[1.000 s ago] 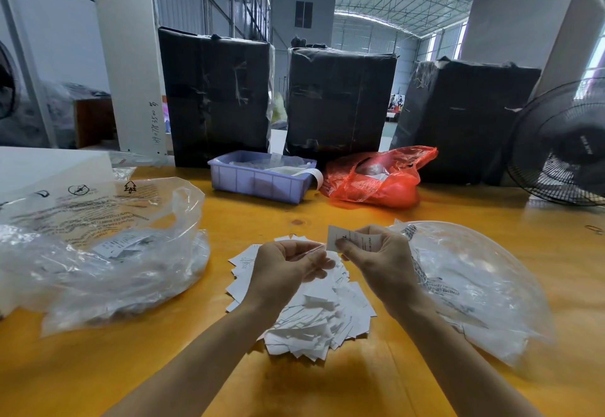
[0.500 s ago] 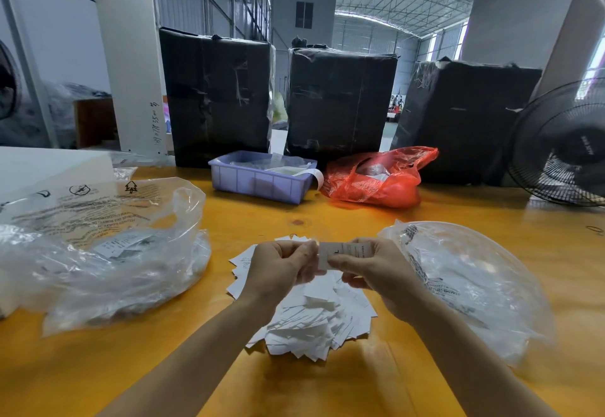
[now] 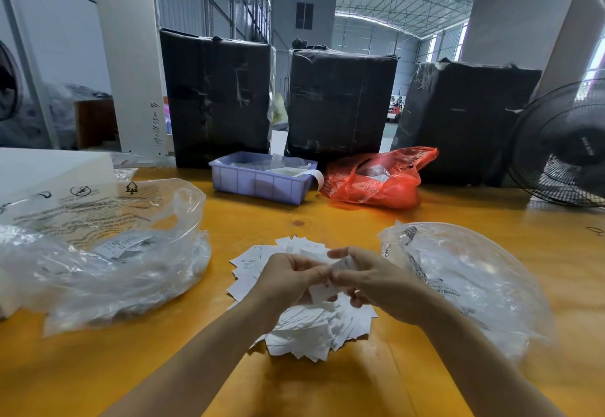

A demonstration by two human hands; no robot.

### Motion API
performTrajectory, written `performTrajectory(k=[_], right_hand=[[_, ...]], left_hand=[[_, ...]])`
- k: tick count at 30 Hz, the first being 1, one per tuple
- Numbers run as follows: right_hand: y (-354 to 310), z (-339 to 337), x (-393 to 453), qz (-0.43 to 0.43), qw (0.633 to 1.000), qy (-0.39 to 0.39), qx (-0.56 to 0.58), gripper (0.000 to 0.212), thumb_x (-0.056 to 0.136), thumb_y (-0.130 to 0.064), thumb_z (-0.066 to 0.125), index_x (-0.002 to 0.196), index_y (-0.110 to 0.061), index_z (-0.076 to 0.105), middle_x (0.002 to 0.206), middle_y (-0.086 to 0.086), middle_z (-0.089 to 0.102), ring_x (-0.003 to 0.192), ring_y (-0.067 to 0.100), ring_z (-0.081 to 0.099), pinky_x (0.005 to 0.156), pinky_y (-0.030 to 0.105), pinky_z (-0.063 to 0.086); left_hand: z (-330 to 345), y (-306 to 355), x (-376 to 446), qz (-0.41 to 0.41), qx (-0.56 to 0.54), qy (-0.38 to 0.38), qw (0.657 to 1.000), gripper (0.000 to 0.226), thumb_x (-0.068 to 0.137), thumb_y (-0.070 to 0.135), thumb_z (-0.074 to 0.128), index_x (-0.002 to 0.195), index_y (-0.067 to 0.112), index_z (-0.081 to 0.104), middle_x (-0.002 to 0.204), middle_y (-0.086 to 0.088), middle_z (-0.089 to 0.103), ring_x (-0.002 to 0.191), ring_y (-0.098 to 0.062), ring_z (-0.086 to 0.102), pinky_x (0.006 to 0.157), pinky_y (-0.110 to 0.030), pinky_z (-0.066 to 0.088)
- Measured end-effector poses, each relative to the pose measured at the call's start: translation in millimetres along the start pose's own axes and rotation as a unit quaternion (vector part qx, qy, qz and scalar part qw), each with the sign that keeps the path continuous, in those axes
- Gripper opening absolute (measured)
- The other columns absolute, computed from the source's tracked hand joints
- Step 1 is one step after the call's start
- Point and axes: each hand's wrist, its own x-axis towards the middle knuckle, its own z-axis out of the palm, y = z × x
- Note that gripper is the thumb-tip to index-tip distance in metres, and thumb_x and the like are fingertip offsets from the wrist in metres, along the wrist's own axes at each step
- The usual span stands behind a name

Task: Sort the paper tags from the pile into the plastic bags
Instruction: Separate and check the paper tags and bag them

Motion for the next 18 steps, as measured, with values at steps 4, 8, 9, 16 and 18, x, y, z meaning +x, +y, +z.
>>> performTrajectory(k=[4, 8, 9, 16, 18], right_hand=[[2.0, 1.7, 0.8, -0.010, 1.000, 0.014, 0.003, 0.042, 0.089, -0.005, 0.061, 0.126, -0.012, 0.043, 0.091, 0.009, 0.052, 0.066, 0.012, 0.050, 0.054, 0.020, 0.043], [3.5, 2.2, 6.9, -0.118, 0.975, 0.185, 0.039, 0.021, 0.087, -0.002, 0.064, 0.108, -0.003, 0.060, 0.082, 0.010, 0.064, 0.060, 0.012, 0.059, 0.054, 0.020, 0.047], [4.2, 2.5, 7.4, -0.143, 0.969, 0.202, 0.008, 0.014, 0.087, -0.002, 0.064, 0.101, -0.002, 0.064, 0.076, 0.008, 0.065, 0.058, 0.010, 0.058, 0.053, 0.019, 0.048], [4.1, 11.3, 8.8, -0.162, 0.967, 0.161, -0.117, 0.019, 0.093, -0.020, 0.058, 0.090, -0.010, 0.074, 0.067, -0.004, 0.062, 0.058, 0.005, 0.054, 0.056, 0.024, 0.047], [3.5, 14.3, 8.0, -0.150, 0.972, 0.112, -0.139, 0.032, 0.095, -0.028, 0.052, 0.094, -0.004, 0.072, 0.072, 0.001, 0.058, 0.064, 0.013, 0.052, 0.061, 0.031, 0.049]], left_hand=[[-0.5, 0.6, -2.3, -0.019, -0.028, 0.003, 0.999, 0.018, 0.081, 0.005, 0.069, 0.095, -0.006, 0.069, 0.086, -0.022, 0.072, 0.071, -0.030, 0.072, 0.058, -0.027, 0.056], [-1.2, 2.2, 0.7, -0.020, -0.085, 0.055, 0.995, 0.014, 0.081, 0.007, 0.069, 0.091, -0.003, 0.069, 0.086, -0.020, 0.073, 0.068, -0.027, 0.072, 0.055, -0.025, 0.056], [-1.0, 2.0, 0.9, -0.022, -0.079, 0.055, 0.995, 0.015, 0.081, 0.011, 0.070, 0.089, -0.001, 0.071, 0.086, -0.020, 0.073, 0.069, -0.027, 0.072, 0.055, -0.025, 0.056], [2.8, -1.7, 0.7, -0.016, -0.065, 0.086, 0.994, 0.022, 0.072, 0.028, 0.073, 0.080, 0.007, 0.074, 0.080, -0.012, 0.074, 0.067, -0.023, 0.072, 0.053, -0.024, 0.055], [2.9, -1.8, 2.9, -0.014, -0.105, 0.108, 0.988, 0.020, 0.069, 0.024, 0.074, 0.076, 0.005, 0.074, 0.076, -0.014, 0.073, 0.066, -0.026, 0.071, 0.058, -0.030, 0.058]])
